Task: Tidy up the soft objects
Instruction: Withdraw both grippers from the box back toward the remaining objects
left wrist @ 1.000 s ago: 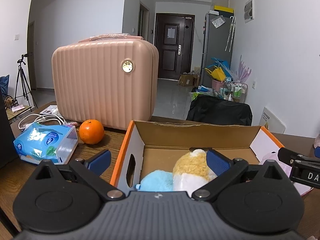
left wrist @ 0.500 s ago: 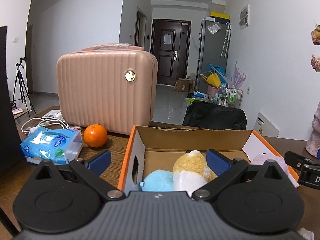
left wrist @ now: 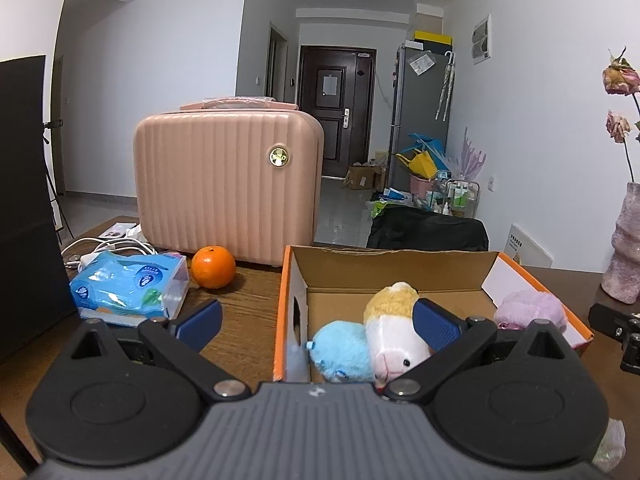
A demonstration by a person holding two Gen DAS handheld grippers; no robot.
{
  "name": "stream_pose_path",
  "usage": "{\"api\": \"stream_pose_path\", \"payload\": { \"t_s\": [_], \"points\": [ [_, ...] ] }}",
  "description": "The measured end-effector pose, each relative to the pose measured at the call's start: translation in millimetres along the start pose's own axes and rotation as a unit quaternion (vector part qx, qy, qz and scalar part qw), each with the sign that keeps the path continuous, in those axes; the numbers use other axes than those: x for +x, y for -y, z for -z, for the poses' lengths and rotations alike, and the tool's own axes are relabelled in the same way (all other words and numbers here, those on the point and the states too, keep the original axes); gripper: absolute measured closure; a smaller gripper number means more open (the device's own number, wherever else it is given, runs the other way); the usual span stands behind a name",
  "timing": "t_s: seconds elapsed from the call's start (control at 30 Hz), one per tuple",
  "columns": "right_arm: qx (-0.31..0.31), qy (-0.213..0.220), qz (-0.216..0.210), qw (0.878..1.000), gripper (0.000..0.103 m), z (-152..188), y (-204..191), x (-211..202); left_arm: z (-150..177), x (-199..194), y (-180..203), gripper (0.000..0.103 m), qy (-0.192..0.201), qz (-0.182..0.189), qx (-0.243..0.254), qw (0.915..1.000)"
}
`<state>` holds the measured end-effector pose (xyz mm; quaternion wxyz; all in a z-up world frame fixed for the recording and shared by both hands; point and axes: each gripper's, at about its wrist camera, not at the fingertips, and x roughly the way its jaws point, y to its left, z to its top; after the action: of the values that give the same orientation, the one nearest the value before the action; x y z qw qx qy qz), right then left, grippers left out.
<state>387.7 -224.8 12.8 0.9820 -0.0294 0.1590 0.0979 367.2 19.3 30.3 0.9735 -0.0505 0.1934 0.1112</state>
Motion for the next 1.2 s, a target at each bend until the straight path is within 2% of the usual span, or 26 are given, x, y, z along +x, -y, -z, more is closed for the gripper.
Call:
{"api": "stream_pose_path", "payload": {
  "t_s": [0.6, 1.2],
  "points": [
    [-0.018, 0.016, -0.01, 1.0, 0.0, 31.9, -12.8, -55.6, 29.5, -52.4, -21.7, 0.0, 0.014, 0.006, 0.026, 0.9996],
    [-0.021, 0.009, -0.012, 1.0, 0.0, 59.1, -21.4, -101.9, 60.0, -94.7, -32.7, 0.0, 0.004, 0.03, 0.031, 0.9991]
  ]
}}
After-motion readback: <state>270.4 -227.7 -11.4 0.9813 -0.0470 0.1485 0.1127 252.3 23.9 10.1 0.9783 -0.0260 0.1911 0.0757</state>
